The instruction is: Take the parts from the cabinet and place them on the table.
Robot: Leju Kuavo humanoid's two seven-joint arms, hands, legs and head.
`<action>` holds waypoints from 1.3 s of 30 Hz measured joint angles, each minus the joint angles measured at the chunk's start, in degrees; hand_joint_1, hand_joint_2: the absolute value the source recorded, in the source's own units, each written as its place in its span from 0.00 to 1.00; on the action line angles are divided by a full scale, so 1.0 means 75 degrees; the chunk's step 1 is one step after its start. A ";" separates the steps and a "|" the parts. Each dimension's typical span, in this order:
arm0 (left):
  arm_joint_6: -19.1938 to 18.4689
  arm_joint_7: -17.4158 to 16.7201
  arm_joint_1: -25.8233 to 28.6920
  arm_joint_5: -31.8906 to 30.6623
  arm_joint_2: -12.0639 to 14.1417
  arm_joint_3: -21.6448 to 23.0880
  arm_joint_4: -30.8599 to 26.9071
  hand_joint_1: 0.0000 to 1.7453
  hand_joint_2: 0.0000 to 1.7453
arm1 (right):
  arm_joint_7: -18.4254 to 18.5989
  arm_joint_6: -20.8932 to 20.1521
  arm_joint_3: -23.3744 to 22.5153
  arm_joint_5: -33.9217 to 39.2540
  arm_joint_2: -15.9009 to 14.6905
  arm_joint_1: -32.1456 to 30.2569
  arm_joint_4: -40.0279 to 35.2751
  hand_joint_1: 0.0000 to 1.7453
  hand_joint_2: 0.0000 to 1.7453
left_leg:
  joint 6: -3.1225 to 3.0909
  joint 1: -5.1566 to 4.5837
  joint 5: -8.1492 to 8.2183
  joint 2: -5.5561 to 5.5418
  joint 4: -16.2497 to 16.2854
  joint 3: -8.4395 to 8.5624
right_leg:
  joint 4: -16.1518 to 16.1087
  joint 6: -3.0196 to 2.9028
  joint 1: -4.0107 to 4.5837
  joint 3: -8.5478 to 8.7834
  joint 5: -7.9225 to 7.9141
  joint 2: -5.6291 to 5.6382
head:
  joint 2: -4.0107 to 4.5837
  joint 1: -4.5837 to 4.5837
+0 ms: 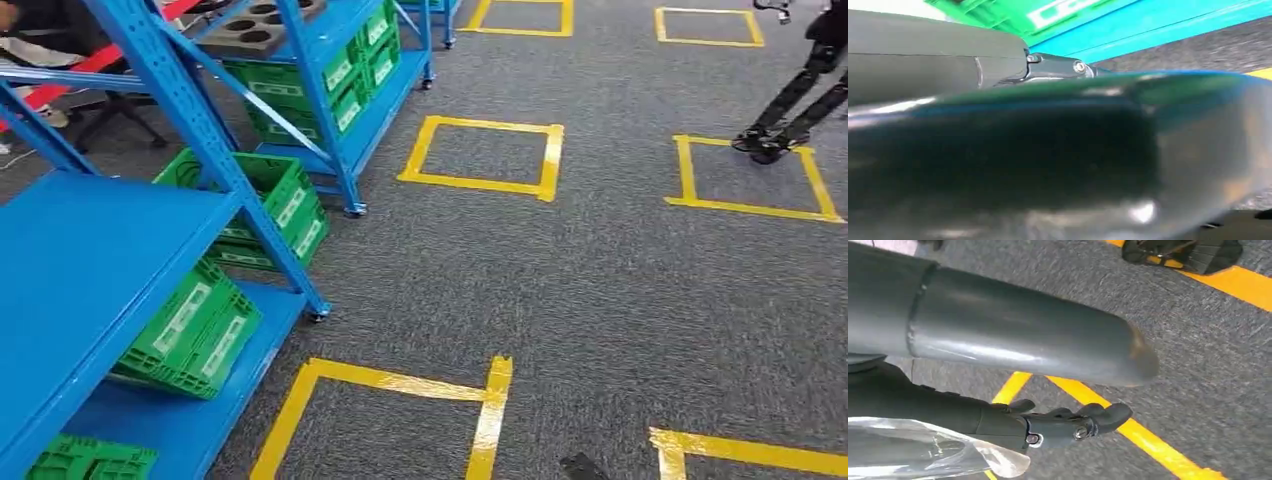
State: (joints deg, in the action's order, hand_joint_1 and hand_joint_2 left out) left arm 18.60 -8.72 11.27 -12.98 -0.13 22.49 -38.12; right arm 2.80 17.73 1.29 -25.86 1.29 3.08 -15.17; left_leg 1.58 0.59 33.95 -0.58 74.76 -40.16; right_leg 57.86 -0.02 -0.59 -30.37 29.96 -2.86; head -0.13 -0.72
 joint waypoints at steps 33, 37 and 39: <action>0.0128 0.0190 -0.0119 0.0519 0.0047 0.0274 0.0248 0.00 0.00 | -0.0020 0.0058 0.0050 0.0067 -0.0009 0.0045 0.0012 0.00 0.00 | -0.0222 -0.0113 -0.0847 0.0168 -0.1370 0.0679 | 0.0019 0.0010 0.0042 0.0154 0.0137 -0.0253 | 0.0000 0.0044; 0.0157 0.0280 -0.0218 0.0592 0.0056 0.0280 0.0297 0.00 0.00 | -0.0055 0.0286 0.0050 0.0198 -0.0003 0.0056 0.0012 0.00 0.00 | -0.0423 -0.0299 -0.0842 0.0577 -0.2121 0.0996 | -0.0004 0.0137 0.0083 0.0188 0.0201 -0.0630 | 0.0000 0.0049; 0.0163 0.0297 -0.0159 0.0609 0.0047 0.0280 0.0329 0.00 0.00 | -0.0070 0.0350 0.0050 0.0204 0.0015 0.0095 -0.0009 0.00 0.00 | -0.0496 -0.0236 -0.0924 0.0368 -0.2298 0.1099 | -0.0073 0.0222 0.0124 0.0285 0.0236 -0.0816 | -0.0003 0.0058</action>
State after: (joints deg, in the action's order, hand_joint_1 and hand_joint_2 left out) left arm 19.82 -6.49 10.08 -8.41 0.22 24.59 -35.65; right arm 2.27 20.35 1.66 -24.33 1.40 3.79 -15.23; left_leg -2.14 -1.18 27.02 2.18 57.53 -31.92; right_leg 57.32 1.65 0.34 -28.23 31.72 -8.98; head -0.15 -0.29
